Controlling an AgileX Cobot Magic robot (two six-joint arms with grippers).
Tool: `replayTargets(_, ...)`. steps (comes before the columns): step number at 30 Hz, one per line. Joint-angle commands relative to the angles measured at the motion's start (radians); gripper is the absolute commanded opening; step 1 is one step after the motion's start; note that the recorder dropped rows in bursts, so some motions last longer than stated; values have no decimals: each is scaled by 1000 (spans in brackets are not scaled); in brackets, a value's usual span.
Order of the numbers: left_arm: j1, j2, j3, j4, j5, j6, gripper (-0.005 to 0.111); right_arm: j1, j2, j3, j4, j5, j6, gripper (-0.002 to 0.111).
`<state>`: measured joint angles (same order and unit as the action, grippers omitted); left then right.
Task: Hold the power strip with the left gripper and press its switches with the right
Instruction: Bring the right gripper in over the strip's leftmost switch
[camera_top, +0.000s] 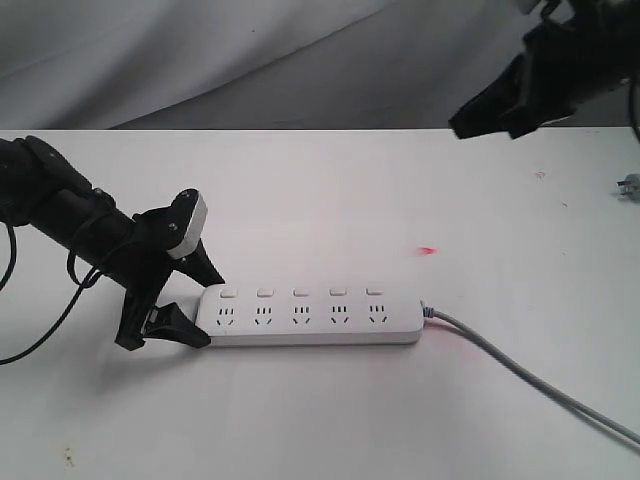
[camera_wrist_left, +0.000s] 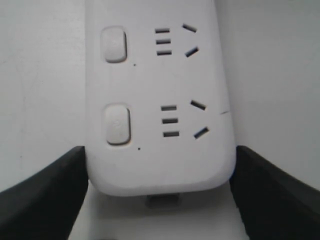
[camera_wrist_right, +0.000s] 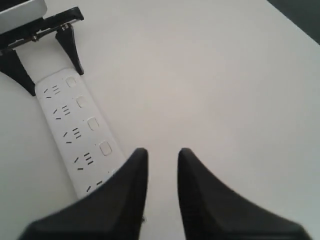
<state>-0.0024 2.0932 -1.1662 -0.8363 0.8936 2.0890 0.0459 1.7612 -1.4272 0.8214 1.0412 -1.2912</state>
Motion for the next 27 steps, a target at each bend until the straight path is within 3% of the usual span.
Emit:
replayTargets(1, -1, 3, 0, 37, -59, 5, 52, 82, 71, -6, 20, -112, -49, 47)
replayTargets(3, -1, 3, 0, 37, -59, 5, 52, 115, 103, -6, 36, -190, -49, 57)
replayTargets(6, -1, 3, 0, 40, -60, 5, 52, 156, 151, -6, 116, -245, -67, 62)
replayTargets(15, -1, 3, 0, 40, -60, 5, 52, 281, 287, -6, 235, -247, -305, 62)
replayTargets(22, -1, 3, 0, 40, -60, 5, 52, 314, 362, -6, 473, -238, -509, 62)
replayTargets(27, -1, 3, 0, 40, -60, 3, 52, 344, 396, -15, 533, -240, -589, 62)
